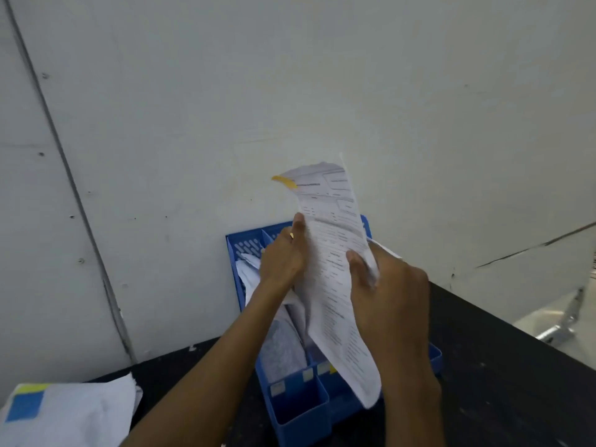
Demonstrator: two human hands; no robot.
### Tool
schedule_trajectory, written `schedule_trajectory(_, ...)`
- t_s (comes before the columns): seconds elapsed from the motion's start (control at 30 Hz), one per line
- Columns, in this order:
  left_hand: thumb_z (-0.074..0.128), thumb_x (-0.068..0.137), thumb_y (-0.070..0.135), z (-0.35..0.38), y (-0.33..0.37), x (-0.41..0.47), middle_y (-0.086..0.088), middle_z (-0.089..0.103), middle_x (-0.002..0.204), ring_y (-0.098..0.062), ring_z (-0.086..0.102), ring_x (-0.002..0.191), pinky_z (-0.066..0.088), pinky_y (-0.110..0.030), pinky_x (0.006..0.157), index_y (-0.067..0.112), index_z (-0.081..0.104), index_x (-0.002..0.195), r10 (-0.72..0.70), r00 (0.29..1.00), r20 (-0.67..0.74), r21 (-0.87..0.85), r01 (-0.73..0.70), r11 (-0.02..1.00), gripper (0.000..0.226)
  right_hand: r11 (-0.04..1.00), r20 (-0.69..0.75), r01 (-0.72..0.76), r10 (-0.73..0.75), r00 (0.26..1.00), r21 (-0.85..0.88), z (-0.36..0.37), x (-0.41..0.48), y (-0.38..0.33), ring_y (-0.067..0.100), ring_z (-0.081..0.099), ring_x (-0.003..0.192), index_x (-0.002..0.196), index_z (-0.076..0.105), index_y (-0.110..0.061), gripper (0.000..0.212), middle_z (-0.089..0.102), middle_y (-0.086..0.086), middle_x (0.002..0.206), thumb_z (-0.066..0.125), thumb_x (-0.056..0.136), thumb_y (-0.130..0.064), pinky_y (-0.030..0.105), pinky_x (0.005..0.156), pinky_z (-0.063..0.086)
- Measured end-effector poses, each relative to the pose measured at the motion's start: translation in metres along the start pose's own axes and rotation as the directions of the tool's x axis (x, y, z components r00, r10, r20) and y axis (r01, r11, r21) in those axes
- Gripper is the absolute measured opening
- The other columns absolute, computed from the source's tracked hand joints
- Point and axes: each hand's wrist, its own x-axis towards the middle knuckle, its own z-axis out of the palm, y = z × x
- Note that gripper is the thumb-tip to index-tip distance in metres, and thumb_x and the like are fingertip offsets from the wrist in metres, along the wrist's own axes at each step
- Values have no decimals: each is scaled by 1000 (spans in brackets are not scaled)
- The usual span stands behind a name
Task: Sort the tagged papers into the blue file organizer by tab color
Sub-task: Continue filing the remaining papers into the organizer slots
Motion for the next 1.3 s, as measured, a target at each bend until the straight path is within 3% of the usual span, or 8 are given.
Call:
schedule_trajectory(0.13, 8, 92, 70, 1, 17, -6, -6, 36, 153, -28, 36, 140, 28, -49, 115, 27, 29, 150, 72, 991, 110, -216, -47, 975, 75, 1000, -95, -25, 26, 995, 3, -7, -1, -4, 17, 66, 80, 104, 68, -15, 38, 71, 2, 91, 50, 96, -47, 39, 67, 58)
schedule_trajectory(0.37, 13, 95, 66, 0, 5, -8, -7, 30, 156, -31, 28, 143, 22, -47, 116, 30, 4, 155, 30, 992, 121, -144, -12, 990, 70, 1000, -205, -24, 24, 978, 0, 33, -11, 1, 22, 67, 87, 110, 69, -9, 24, 72, 7, 95, 57, 95, -24, 20, 78, 46)
schedule_trajectory(0.57, 27, 100, 53, 0, -17, -9, -9, 51, 140, -24, 57, 113, 48, -36, 95, 24, 15, 153, 141, 972, 189, -141, -115, 983, 62, 995, 44, -75, 72, 996, 60, 87, -43, 12, 23, 68, 78, 105, 65, -9, 19, 70, 7, 88, 52, 95, -19, 28, 62, 51)
schedule_trajectory(0.7, 19, 85, 79, -3, -10, -7, -19, 37, 149, -37, 42, 134, 34, -56, 111, 19, 31, 149, 48, 979, 196, -290, 11, 957, 88, 937, 312, -257, 324, 893, -238, 93, -45, 13, 28, 64, 81, 88, 57, -10, 34, 67, 10, 89, 36, 101, -33, 30, 61, 38)
schedule_trajectory(0.83, 24, 82, 81, -7, -4, -11, -13, 17, 159, -40, 26, 142, 26, -60, 114, 20, 16, 153, 56, 983, 176, -491, 39, 870, 94, 920, 356, -225, 337, 871, -321, 92, -44, 19, 28, 65, 88, 100, 58, -8, 30, 66, 10, 98, 37, 101, -29, 31, 67, 46)
schedule_trajectory(0.97, 32, 88, 73, -8, -8, -9, 1, 17, 161, -27, 27, 144, 29, -55, 114, 40, -4, 152, 43, 996, 81, -470, 0, 883, 81, 869, 535, -208, 447, 716, -449, 92, -50, 27, 23, 62, 98, 102, 60, -7, 23, 64, 9, 109, 40, 99, -17, 27, 70, 41)
schedule_trajectory(1.1, 34, 103, 44, -6, -18, -5, 0, 14, 161, -17, 19, 147, 19, -34, 116, 24, 9, 155, 54, 995, 80, -325, -26, 945, 61, 883, 436, -219, 404, 804, -414, 89, -49, 24, 20, 63, 82, 68, 43, -14, 28, 65, 7, 92, 52, 95, -18, 26, 60, 39)
schedule_trajectory(1.3, 37, 100, 47, -28, -29, -37, 9, 23, 158, -5, 24, 144, 18, -23, 115, 28, 20, 153, 223, 975, -27, -377, -216, 901, 58, 906, 426, -232, 377, 823, -354, 75, -42, 24, 27, 59, 72, 79, 56, -8, 18, 65, 11, 84, 58, 92, -22, 29, 58, 41)
